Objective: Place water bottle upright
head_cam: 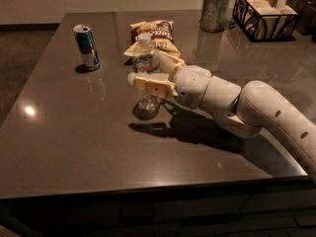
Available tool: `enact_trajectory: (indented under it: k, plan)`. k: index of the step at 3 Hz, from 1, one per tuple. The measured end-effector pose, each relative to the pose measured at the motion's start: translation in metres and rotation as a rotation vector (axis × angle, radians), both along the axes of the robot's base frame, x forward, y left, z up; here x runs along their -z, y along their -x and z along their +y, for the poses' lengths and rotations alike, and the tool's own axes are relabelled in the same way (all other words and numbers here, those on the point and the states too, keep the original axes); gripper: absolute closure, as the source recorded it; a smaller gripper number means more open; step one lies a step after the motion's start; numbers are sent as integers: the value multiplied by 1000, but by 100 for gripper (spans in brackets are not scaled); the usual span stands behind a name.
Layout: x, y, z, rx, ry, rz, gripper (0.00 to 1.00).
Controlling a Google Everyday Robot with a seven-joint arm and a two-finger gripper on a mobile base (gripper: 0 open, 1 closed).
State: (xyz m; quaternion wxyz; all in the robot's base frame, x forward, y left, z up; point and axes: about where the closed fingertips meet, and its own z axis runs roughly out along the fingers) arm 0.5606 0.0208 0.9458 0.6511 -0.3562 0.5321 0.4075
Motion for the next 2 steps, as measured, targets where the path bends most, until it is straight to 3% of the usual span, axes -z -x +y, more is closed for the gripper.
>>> enact_trajectory:
  k: [2]
  plan:
    - [-1, 1, 2, -3, 0, -1, 0]
